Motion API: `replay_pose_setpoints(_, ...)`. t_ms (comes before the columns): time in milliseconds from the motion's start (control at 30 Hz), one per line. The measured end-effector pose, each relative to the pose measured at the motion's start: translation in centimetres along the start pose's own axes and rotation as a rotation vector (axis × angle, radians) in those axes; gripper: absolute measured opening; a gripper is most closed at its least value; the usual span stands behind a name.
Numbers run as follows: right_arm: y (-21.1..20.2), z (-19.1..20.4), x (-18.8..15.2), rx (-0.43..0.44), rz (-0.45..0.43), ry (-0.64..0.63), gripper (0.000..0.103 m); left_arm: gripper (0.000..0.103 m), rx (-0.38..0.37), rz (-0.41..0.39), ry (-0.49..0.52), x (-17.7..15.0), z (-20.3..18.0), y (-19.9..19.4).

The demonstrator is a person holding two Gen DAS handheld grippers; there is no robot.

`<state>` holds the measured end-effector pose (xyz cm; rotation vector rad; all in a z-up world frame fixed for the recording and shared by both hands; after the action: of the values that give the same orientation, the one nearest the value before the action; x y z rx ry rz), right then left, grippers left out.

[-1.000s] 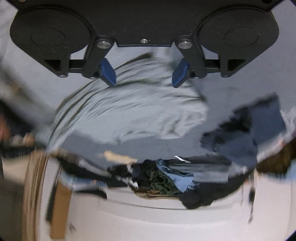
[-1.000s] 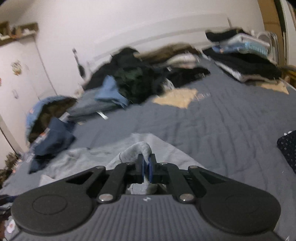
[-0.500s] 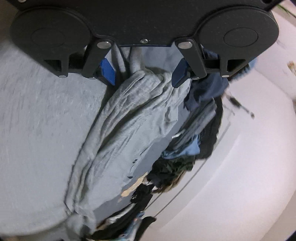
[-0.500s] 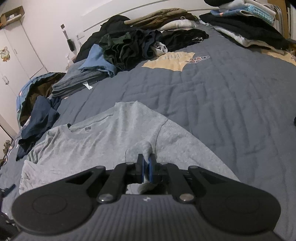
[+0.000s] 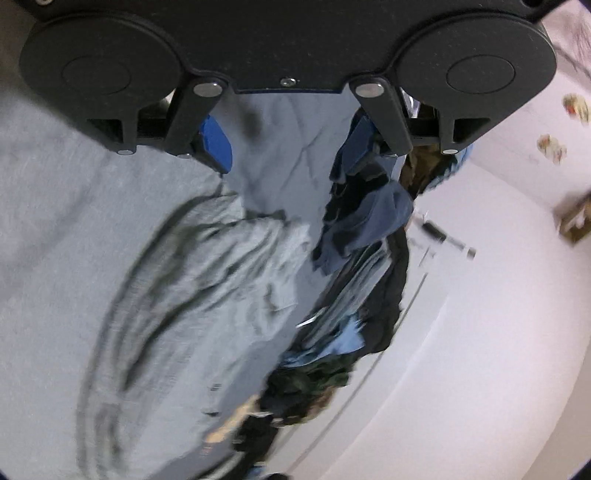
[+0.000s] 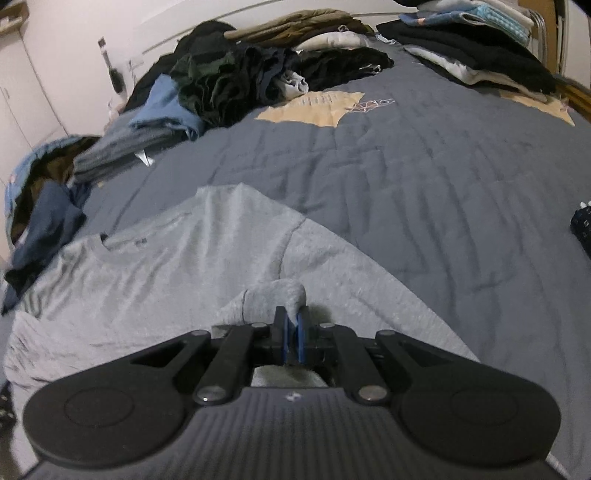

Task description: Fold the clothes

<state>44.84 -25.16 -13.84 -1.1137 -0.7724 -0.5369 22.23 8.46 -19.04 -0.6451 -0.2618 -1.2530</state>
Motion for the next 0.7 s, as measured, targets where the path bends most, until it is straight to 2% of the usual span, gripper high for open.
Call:
replay_pose_setpoints(100, -0.1, -0.3, 0.0, -0.001, 0.008, 0.015, 0.005, 0.066, -0.072, -0.082, -0.081, 1.4, 0.4, -1.6)
replay_pose_setpoints(167, -0.5, -0.1, 0.2, 0.0, 0.013, 0.01, 0.006, 0.066, -0.033, -0.122, -0.029, 2.2, -0.4, -1.7)
replay_pose_setpoints(233, -1.4, 0.5, 0.6, -0.003, 0.009, -0.024, 0.008, 0.065, -0.031, -0.122, 0.02, 2.3, -1.8, -1.4)
replay_pose_setpoints(267, -2.0, 1.0, 0.9, 0.0, 0.004, -0.045, 0.009, 0.061, -0.043, -0.117, 0.024, 2.1, -2.1, -1.2)
replay_pose_setpoints(300, -2.0, 2.7, 1.0, 0.038, 0.009, -0.066, 0.01, 0.053, -0.054, -0.113, 0.028, 2.0, -2.5, -1.0)
replay_pose_setpoints(367, -1.8, 7.0, 1.1, 0.135, 0.024, -0.108, 0.019, 0.04, -0.056, -0.107, 0.046, 1.6, -3.1, -0.7)
replay_pose_setpoints(467, -1.5, 13.3, 1.2, 0.28, 0.046, -0.169, 0.036, 0.039, -0.065, -0.107, 0.064, 1.3, -3.5, -0.5)
replay_pose_setpoints(633, -1.2, 23.7, 1.4, 0.522, 0.084, -0.272, 0.038, 0.037, -0.052, -0.126, 0.096, 1.1, -4.2, -0.2)
replay_pose_setpoints(700, 0.4, 27.5, 0.9, 0.572, 0.12, -0.325, 0.038, 0.034, -0.039, -0.134, 0.109, 1.0, -4.5, 0.0)
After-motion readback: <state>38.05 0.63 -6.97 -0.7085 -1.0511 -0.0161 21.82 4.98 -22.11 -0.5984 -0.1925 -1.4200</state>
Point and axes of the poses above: each gripper's, at about its wrist camera, not at the fingertips, and y roughly the way its jaws point, z to its left, x to its top, the point moved 4 cm from there along y, roughly the way its jaws point, and after that the axes turned 12 degrees about -z, right-handed, at the moved point
